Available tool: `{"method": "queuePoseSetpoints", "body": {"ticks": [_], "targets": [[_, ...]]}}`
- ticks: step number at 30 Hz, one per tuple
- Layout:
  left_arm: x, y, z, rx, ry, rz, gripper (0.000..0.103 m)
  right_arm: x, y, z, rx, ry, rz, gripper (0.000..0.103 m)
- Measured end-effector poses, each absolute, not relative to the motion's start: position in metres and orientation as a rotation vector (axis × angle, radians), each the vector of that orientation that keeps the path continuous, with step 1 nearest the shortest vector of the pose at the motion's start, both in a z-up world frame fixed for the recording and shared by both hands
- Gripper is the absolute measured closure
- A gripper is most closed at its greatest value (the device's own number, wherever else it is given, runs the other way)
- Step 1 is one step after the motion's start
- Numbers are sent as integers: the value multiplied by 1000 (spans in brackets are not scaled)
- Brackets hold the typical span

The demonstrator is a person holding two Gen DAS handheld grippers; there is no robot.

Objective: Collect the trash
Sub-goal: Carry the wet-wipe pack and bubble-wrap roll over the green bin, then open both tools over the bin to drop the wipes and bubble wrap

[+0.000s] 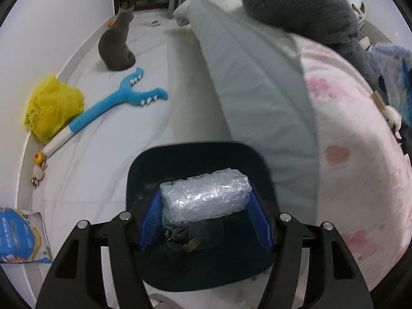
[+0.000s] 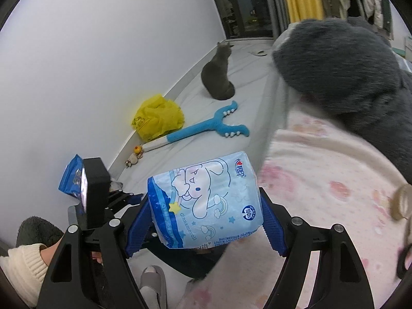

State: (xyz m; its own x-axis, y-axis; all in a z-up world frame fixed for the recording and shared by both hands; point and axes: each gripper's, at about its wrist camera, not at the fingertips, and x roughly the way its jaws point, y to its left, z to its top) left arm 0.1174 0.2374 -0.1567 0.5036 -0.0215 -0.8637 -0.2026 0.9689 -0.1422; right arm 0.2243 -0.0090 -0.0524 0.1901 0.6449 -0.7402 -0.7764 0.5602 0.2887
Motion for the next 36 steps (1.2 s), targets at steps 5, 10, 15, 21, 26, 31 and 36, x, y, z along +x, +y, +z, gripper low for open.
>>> {"method": "queuePoseSetpoints", "body": {"ticks": [5, 10, 15, 21, 26, 31, 36], "targets": [[110, 252, -180, -250, 1113, 124, 36, 218, 16, -65, -201, 974, 1019, 26], [103, 262, -194, -251, 1151, 139, 34, 214, 35, -79, -227, 1005, 1022, 26], [96, 273, -201, -260, 1167, 144, 17, 212, 56, -96, -263, 1042, 1014, 26], [84, 294, -194, -294, 1125, 178, 16, 209, 74, -120, -315, 1094, 995, 26], [76, 308, -180, -316, 1062, 201, 16, 205, 90, -142, -364, 1144, 983, 26], [70, 317, -165, -334, 1005, 216, 16, 200, 104, -164, -422, 1194, 965, 26], [63, 324, -151, -341, 960, 223, 20, 194, 116, -181, -468, 1231, 961, 26]]}}
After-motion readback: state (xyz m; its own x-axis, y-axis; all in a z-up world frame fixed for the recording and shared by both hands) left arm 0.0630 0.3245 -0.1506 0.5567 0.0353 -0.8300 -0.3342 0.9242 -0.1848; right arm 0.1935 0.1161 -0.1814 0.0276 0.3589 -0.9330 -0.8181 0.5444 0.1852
